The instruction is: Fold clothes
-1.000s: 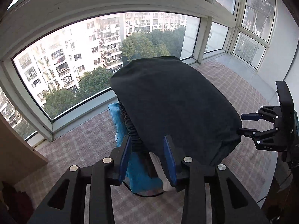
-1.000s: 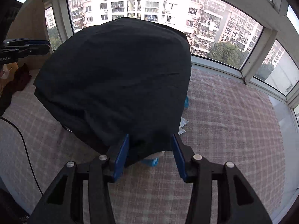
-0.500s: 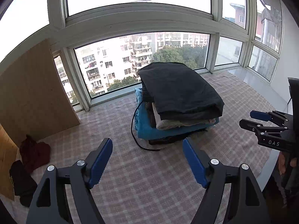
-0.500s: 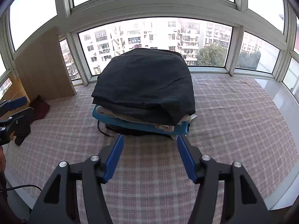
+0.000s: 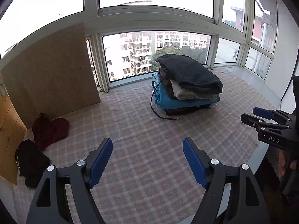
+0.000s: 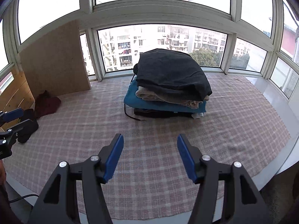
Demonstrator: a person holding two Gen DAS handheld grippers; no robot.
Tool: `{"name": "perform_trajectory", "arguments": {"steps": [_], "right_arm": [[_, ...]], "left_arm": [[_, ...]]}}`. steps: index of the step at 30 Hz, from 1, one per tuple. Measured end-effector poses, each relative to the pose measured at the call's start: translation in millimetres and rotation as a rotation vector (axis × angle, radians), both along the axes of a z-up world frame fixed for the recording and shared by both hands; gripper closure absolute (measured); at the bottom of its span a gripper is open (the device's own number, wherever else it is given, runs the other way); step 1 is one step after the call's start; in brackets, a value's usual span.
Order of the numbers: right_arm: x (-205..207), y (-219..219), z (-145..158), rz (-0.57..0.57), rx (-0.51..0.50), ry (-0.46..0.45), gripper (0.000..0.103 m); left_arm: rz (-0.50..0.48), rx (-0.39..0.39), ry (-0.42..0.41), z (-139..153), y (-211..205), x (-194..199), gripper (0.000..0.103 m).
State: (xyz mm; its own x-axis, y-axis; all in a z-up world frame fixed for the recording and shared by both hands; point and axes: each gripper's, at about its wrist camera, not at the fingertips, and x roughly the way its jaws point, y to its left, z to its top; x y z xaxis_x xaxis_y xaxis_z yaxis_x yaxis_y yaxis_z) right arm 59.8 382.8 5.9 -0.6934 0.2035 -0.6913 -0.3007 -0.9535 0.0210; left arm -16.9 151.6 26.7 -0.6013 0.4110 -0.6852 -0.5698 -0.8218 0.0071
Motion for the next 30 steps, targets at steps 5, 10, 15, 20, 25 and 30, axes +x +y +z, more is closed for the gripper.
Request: {"name": "perform_trajectory", "arguments": {"steps": [5,10,15,20,25,30], "right_arm": [[22,-43,0,-0.022,0.016,-0.004,0.044],[38,-78,1,-0.035,0.048,-0.018,0.044],[44,-95,7,-0.044,0.068,-0.010,0.044],[43,-104,11,-0.032,0.087,-0.008,0.044],[39,-109,12,-0.015,0.109,-0.017,0.044],[36,-111,11,-0.009,0.116,-0.024,0.044]], "left_arm": [[-0.024,0.021,-0.011,1,-40,14,0.027],[-0.031,0.066,-0.034,2,-73,22,0.027],[-0.033,0.074,-0.014,7,-89,27,0.027],[-0.029,0.090,-0.011,10,-98,27,0.027],[-0.024,0.094,-0.003,12,-100,27,0.027],[-0.006,0.103,0.002,13,-101,24,0.027]]}}
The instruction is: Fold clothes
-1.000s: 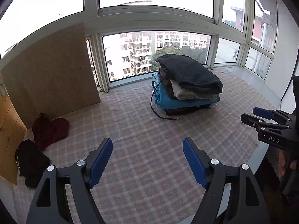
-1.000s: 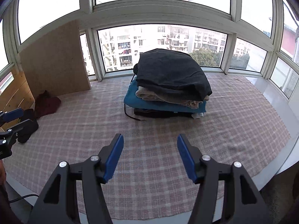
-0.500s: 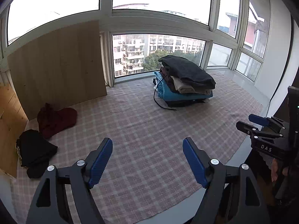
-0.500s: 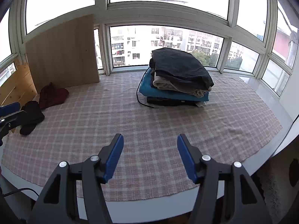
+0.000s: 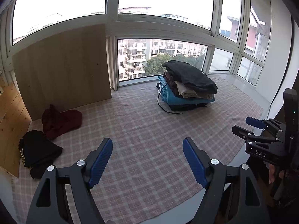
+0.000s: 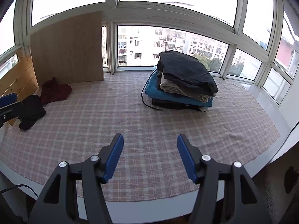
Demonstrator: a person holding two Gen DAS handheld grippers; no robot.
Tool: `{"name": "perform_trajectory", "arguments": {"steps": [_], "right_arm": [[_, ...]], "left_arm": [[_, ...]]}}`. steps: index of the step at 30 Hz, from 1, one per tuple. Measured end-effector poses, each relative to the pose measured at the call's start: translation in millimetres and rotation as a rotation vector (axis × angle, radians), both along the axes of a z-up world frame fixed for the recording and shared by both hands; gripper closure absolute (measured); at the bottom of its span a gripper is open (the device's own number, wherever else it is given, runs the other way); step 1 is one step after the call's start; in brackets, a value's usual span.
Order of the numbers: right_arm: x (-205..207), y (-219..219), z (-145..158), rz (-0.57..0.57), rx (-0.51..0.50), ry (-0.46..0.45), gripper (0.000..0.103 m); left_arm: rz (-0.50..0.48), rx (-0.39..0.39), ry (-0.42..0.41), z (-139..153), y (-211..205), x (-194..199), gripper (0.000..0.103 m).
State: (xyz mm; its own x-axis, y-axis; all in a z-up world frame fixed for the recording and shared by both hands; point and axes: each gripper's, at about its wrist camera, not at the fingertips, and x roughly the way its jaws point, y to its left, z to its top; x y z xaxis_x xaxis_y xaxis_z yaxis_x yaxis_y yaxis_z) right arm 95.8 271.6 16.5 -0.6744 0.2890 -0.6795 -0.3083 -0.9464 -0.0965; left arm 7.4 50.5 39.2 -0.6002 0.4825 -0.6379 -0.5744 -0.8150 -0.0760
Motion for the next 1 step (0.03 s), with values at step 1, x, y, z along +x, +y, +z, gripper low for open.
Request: {"name": "perform_trajectory", "arguments": {"steps": [1], "right_arm": [[-0.7,-0.4,-0.2,0.001,0.001,-0.002,0.044]], "left_arm": [[0.001,0.004,0.007,0.1,-0.6,-0.2,0.027]]}}
